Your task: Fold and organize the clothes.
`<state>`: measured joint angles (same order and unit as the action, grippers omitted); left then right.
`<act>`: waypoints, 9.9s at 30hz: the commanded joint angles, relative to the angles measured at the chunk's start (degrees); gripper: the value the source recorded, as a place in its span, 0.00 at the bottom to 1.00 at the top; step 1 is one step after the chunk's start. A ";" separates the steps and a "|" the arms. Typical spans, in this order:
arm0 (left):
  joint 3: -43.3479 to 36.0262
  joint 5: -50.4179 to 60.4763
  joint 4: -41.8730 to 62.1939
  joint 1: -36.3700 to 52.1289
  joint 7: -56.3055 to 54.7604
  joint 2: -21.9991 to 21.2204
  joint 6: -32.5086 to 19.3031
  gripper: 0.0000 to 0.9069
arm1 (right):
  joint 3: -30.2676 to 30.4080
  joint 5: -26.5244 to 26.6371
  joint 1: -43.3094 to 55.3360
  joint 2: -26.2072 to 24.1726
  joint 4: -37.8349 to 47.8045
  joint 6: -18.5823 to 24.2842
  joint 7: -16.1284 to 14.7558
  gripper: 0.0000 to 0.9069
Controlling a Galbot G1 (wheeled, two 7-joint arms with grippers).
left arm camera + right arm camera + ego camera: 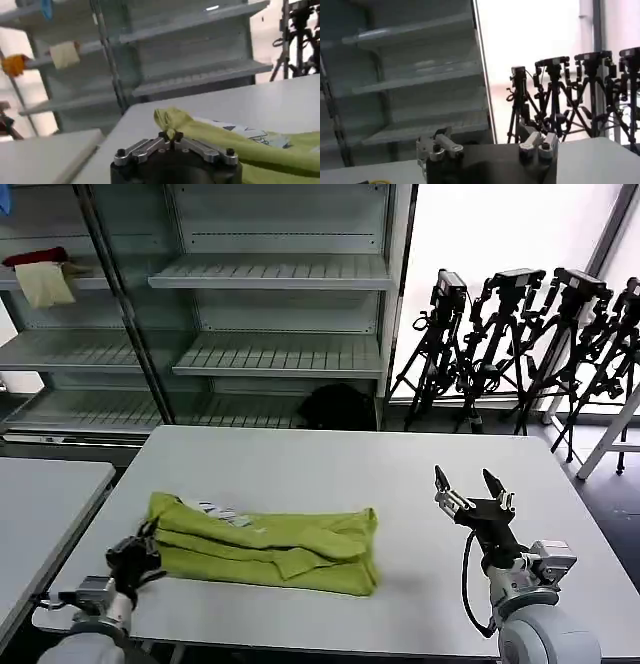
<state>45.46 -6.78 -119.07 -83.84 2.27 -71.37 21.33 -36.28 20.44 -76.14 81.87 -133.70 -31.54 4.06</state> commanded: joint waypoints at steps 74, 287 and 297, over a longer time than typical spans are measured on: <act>-38.75 6.96 4.63 8.43 -6.52 -13.73 11.24 1.00 | 0.21 -5.82 -0.13 0.91 6.24 0.18 -1.06 1.00; -19.12 -6.92 -1.77 0.96 -11.25 -3.95 -6.88 1.00 | 16.84 9.36 12.44 -3.16 23.44 -2.01 7.72 0.00; -19.03 -7.27 -1.25 1.24 -11.29 -4.01 -6.87 1.00 | 17.07 0.65 12.03 -0.97 23.41 -1.81 3.95 1.00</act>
<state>26.30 -13.89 -120.36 -82.75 -9.11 -75.46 14.46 -18.35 28.39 -63.52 81.85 -109.51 -33.48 11.14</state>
